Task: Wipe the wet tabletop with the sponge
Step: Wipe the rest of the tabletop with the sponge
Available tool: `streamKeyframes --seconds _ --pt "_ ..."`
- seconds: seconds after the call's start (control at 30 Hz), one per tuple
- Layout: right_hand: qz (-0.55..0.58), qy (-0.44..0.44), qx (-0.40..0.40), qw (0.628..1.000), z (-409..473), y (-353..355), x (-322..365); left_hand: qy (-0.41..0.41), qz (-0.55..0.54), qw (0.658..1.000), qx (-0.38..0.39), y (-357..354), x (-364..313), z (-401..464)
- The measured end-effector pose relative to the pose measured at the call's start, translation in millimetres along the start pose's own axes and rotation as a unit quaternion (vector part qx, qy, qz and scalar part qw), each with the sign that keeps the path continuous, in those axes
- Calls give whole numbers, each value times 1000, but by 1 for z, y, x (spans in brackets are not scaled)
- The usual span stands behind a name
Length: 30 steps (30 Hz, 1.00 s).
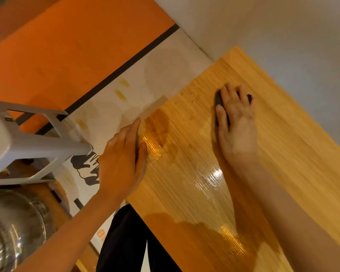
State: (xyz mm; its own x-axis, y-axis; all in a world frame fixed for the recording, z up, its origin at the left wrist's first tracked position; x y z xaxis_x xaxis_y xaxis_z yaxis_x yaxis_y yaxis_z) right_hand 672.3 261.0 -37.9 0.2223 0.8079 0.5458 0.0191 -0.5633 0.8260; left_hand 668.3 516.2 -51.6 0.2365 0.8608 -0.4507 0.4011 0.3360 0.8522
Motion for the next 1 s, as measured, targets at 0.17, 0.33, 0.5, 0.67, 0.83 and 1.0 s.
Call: streamKeyframes --seconds 0.17,0.33,0.5,0.67,0.83,1.0 --pt "-63 216 112 968 -27 -41 45 -6 3 1000 2 -1 4 1" --pt "-31 96 59 993 19 4 -12 2 -1 1000 5 -1 3 2" --pt "2 143 52 988 1 -34 41 -10 -5 1000 -5 0 2 1" --pt "-61 245 123 960 25 -18 21 -11 12 1000 -16 2 -2 0" --pt "-52 113 84 989 62 9 4 -11 30 999 -27 2 -3 0" --pt "-139 290 157 934 64 -34 61 -11 39 999 -21 2 -3 0"
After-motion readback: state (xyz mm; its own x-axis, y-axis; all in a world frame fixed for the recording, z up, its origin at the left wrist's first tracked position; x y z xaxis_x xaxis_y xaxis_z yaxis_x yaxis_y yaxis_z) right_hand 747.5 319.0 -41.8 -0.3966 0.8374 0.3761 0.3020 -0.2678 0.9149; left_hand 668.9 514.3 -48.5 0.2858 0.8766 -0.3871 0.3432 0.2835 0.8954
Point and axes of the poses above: each hand's wrist, its own z-axis towards the middle knuckle, its own y-axis out of the back of the hand, x = y × z, the point moved 1 cm from there along z, towards the middle knuckle, and after that the axes turned 14 degrees about x, right-handed, at the moved point
